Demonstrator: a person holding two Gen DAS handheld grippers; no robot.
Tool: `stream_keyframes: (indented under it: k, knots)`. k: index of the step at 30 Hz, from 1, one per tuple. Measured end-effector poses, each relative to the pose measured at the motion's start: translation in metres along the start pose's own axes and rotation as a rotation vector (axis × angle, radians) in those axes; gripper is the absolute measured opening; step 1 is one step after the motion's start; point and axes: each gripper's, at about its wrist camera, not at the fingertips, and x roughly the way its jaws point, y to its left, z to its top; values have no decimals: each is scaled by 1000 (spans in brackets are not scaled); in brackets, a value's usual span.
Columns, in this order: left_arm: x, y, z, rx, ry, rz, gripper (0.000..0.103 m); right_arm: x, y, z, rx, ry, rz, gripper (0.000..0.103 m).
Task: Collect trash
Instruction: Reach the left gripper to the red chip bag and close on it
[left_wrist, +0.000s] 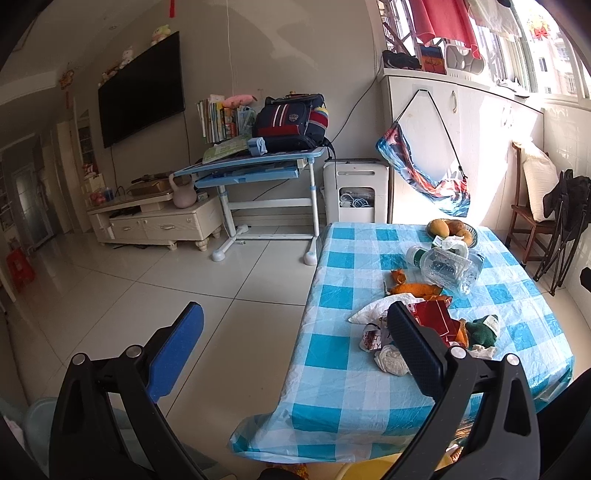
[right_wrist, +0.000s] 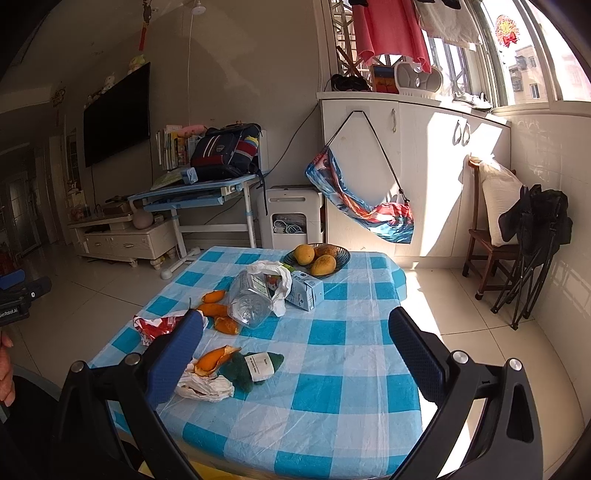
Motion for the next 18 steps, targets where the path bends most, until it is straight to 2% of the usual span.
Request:
stream_keyframes:
  k: [10,15,18]
  knots:
    - [37,-25,-1,12,67,-74,96,24,13,-1,-74,120,74,96]
    - [68,-31,-3,8,146,-130,96,37,24,-8,-115,175,122,96]
    - [94,-38,-11,15,239,-164,96,43,35,-15,-158,220,162,95]
